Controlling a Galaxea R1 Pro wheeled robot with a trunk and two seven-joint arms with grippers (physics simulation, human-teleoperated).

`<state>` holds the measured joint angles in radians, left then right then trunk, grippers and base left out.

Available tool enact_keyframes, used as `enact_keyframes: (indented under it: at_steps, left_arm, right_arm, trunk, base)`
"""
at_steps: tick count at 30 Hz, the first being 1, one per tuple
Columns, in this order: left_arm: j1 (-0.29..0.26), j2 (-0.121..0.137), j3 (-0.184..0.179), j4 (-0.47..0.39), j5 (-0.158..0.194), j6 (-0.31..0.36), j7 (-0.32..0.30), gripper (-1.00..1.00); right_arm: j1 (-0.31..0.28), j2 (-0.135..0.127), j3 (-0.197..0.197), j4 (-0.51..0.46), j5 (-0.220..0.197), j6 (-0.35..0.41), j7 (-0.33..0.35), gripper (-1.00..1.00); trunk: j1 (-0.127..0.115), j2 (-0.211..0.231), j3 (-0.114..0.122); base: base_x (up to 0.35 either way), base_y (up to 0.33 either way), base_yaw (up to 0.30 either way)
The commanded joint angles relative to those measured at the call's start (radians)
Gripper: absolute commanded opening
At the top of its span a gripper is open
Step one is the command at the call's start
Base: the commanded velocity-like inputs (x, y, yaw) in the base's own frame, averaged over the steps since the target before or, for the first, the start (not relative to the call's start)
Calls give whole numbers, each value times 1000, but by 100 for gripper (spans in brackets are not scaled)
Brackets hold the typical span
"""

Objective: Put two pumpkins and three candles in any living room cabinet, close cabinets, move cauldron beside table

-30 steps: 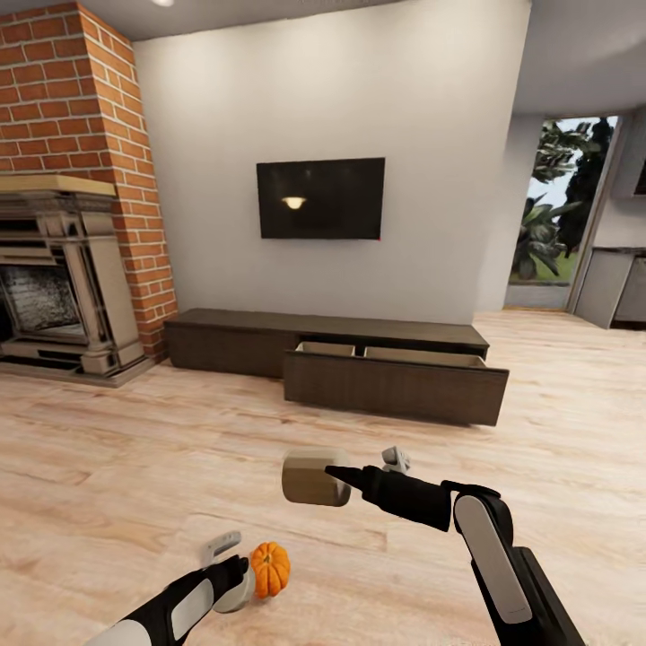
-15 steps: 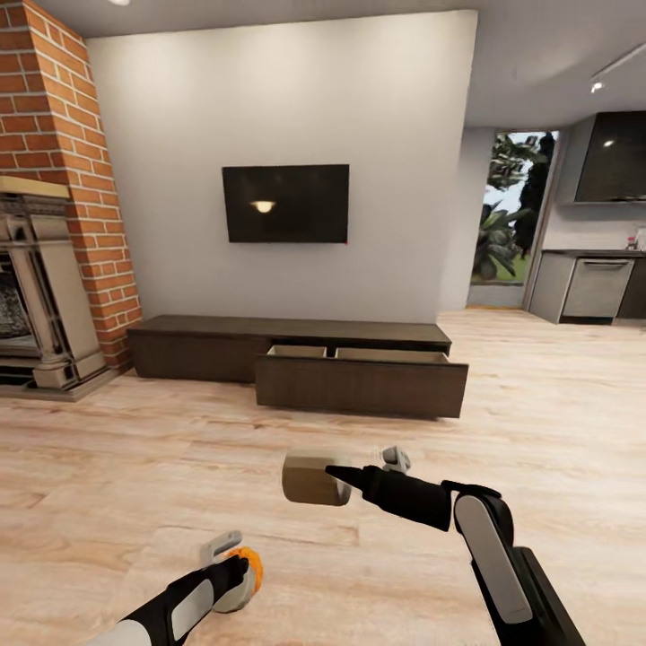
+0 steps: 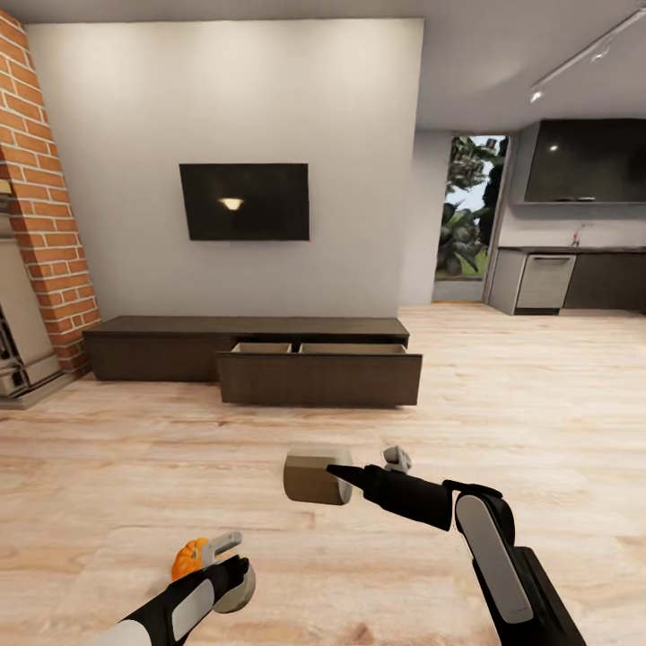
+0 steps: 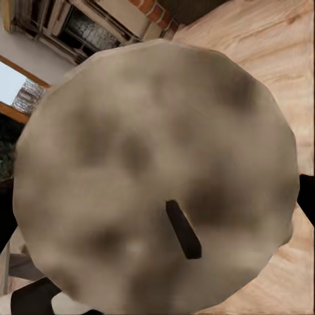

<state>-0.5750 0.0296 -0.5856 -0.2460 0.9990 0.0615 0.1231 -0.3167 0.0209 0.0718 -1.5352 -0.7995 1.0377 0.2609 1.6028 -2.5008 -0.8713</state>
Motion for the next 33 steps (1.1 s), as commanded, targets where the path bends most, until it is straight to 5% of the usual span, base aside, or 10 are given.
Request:
enact_keyframes:
  at_steps: [1,13,33]
  left_arm:
    - [0,2,-7,-4,6,3,9,-100]
    - [0,3,-2,-6,10,4,3,-100]
    - [0,3,1,-6,16,6,6,-100]
  right_arm:
    - [-1,1,-1,0,0,4,9,-100]
    - [-1,1,4,1,1,4,8,-100]
    - [-1,0,4,0,14,5,2,-100]
  trunk:
    - [0,-1,-2]
    - [-5,4,5]
    - [-81,144,38]
  base:
    - [-17,-295,-182]
    - [-2,-92,-180]
    - [0,0,-73]
